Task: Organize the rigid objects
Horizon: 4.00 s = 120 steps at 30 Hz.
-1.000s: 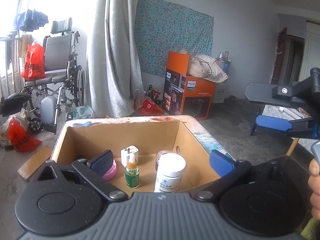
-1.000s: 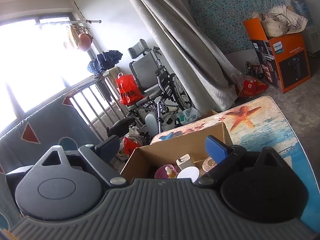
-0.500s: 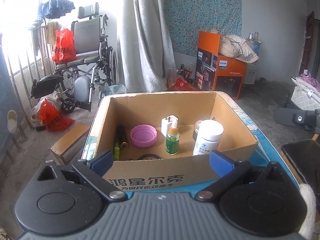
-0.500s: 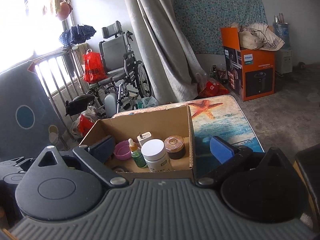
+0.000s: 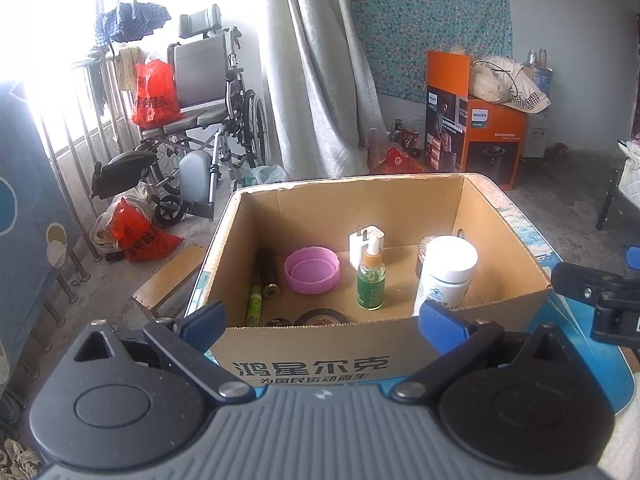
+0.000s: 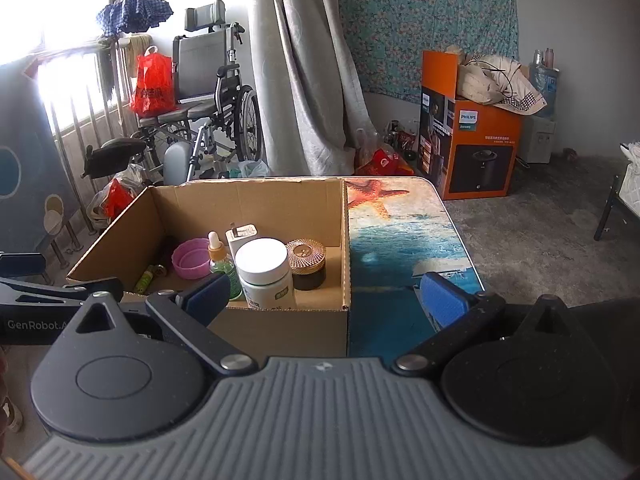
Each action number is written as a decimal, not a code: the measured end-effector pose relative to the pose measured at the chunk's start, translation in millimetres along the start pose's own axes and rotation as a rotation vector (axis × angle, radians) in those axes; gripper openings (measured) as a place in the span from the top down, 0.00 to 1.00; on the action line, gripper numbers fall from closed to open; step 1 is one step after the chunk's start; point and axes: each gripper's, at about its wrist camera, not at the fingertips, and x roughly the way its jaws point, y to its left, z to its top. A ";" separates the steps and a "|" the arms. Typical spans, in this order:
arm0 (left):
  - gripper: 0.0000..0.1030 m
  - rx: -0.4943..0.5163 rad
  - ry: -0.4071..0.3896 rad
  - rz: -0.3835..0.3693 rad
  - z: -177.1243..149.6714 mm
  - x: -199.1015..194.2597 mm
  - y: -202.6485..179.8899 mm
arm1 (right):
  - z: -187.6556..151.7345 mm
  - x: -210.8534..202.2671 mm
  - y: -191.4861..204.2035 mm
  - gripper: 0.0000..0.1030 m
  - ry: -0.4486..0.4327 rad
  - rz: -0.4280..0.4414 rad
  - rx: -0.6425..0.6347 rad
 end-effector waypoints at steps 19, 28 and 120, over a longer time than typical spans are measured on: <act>0.00 -0.102 0.163 0.003 -5.4 48.6 23.5 | -6.7 71.5 39.0 0.01 0.157 0.072 -0.056; 0.00 -0.095 0.172 0.023 -11.1 48.7 24.5 | -7.8 85.0 49.7 0.01 0.194 0.064 -0.062; 0.01 -0.100 0.194 0.024 -15.4 50.6 24.6 | -14.7 79.4 48.3 0.01 0.228 0.056 -0.062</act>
